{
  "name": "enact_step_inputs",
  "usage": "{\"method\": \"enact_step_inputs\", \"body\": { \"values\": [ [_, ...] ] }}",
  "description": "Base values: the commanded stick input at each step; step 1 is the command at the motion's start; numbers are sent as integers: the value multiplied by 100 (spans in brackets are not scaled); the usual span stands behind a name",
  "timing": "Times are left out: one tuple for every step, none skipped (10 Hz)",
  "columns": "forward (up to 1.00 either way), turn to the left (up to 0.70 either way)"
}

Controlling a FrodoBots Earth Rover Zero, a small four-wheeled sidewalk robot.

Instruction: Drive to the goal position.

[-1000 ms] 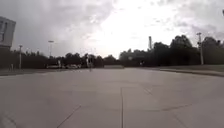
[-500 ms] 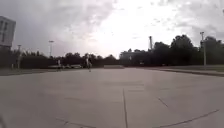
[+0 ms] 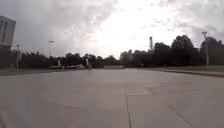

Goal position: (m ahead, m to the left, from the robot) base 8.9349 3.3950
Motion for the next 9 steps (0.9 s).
{"method": "enact_step_inputs", "body": {
  "values": [
    [70, 1],
    [70, 0],
    [70, 0],
    [70, 1],
    [70, 1],
    [70, -1],
    [70, 0],
    [70, 0],
    [70, 0]
  ]
}}
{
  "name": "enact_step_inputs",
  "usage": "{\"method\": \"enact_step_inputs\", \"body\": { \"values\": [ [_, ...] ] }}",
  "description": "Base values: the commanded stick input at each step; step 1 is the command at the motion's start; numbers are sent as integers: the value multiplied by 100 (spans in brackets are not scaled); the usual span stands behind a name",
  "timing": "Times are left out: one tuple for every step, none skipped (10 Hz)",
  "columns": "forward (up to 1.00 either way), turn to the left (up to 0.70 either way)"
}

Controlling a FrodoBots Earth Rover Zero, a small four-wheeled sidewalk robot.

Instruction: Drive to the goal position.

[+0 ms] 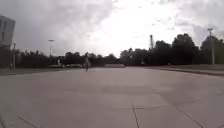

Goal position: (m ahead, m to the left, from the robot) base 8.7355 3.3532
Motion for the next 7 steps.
{"method": "enact_step_inputs", "body": {
  "values": [
    [70, 1],
    [70, 1],
    [70, 1],
    [70, 1],
    [70, 1],
    [70, 1],
    [70, 0]
  ]
}}
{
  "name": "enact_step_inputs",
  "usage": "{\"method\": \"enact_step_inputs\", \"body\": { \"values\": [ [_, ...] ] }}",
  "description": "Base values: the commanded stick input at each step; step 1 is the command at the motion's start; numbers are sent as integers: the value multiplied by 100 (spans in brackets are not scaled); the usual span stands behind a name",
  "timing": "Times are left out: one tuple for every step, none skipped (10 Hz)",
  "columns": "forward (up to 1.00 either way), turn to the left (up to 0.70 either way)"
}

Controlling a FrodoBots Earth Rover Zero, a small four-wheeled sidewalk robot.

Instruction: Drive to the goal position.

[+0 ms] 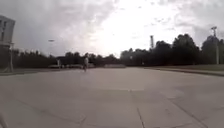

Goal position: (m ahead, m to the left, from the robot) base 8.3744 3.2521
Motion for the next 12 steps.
{"method": "enact_step_inputs", "body": {
  "values": [
    [70, -1],
    [70, -1],
    [70, 0],
    [70, 1],
    [70, -1],
    [70, 1],
    [70, 1],
    [70, 1],
    [70, 1],
    [70, 0],
    [70, 1],
    [70, 1]
  ]
}}
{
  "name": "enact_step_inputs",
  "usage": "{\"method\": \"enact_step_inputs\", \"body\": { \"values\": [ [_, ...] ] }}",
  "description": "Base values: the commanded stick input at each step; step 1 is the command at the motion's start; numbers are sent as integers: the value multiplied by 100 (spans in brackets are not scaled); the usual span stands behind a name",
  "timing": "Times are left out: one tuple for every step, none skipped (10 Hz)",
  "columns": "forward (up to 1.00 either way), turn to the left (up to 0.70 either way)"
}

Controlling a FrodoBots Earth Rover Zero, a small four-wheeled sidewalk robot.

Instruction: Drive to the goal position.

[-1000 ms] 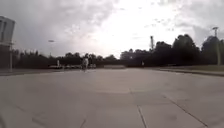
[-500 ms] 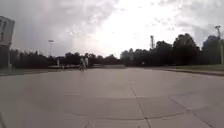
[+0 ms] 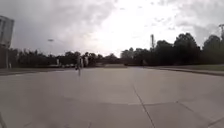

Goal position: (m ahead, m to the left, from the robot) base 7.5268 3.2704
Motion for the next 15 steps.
{"method": "enact_step_inputs", "body": {
  "values": [
    [70, 0],
    [70, 1],
    [70, 1],
    [70, 0],
    [70, 0],
    [70, 1],
    [70, 0],
    [70, 0],
    [70, 1],
    [70, 1],
    [70, 1],
    [70, 0],
    [70, -1],
    [70, 0],
    [70, -1]
  ]
}}
